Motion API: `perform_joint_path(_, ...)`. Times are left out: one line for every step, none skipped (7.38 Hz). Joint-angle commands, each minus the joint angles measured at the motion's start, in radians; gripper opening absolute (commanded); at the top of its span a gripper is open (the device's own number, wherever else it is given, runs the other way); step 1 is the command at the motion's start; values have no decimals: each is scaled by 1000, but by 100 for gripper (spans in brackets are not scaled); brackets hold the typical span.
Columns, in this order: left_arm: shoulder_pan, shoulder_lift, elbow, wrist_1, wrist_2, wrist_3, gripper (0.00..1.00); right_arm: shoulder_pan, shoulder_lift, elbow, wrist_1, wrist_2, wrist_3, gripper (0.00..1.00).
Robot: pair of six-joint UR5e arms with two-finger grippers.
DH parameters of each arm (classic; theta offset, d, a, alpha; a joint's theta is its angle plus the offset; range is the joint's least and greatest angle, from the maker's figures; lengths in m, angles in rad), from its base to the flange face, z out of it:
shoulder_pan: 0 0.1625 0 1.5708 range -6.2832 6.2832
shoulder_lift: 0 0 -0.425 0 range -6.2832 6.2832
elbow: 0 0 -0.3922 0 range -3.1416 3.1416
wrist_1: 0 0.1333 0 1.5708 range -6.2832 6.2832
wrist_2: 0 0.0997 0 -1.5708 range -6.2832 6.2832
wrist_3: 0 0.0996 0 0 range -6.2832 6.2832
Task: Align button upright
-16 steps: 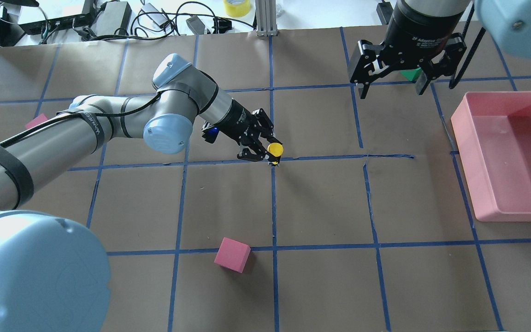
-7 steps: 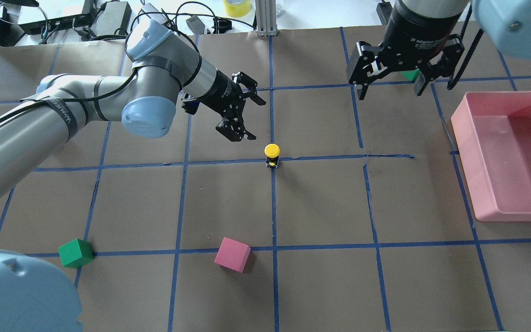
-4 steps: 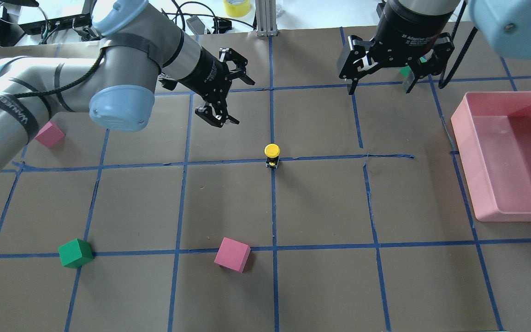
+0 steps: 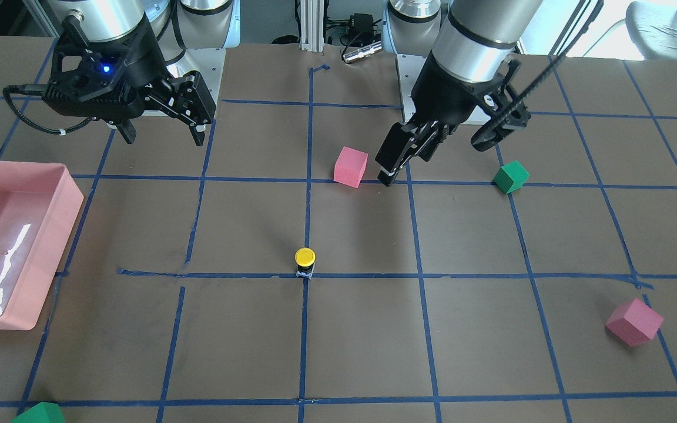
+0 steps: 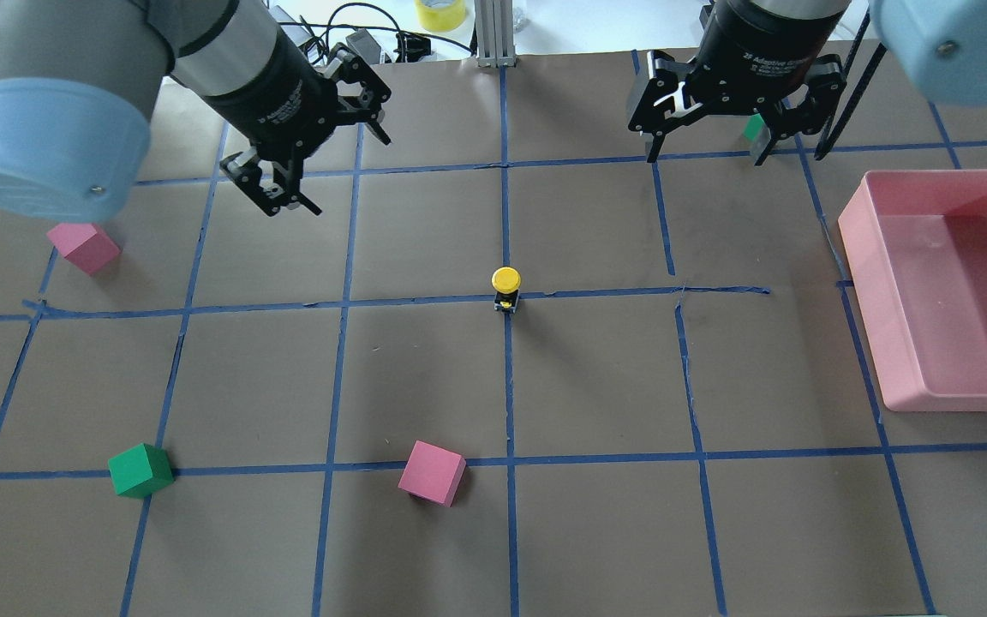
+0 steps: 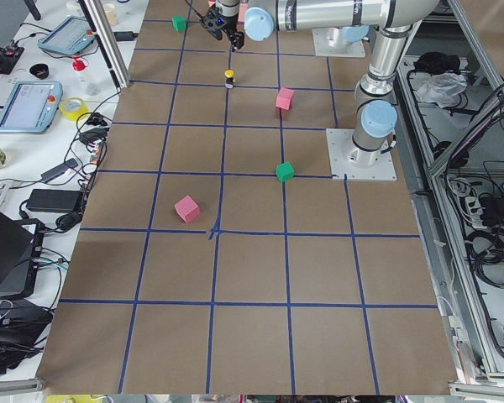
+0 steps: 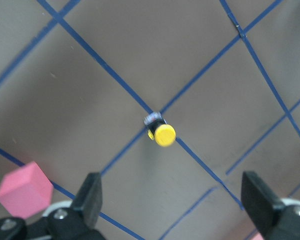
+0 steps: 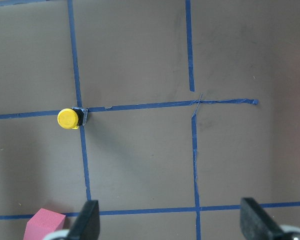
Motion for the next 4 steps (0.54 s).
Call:
perform_joint_path(50,27,44,-68,137,434,100,3,3,-2,-16,16,40,100)
perform_joint_path(97,26,48,-68,129,618,100,15,22,1,-40,6,135,100)
perform_joint_path(125,18,45,-69,131,743,100,53,42,1,-50,-2,199,100)
perform_joint_path(124,15,42,-69,132,776,100,101,53,3,-76,-4,218,100)
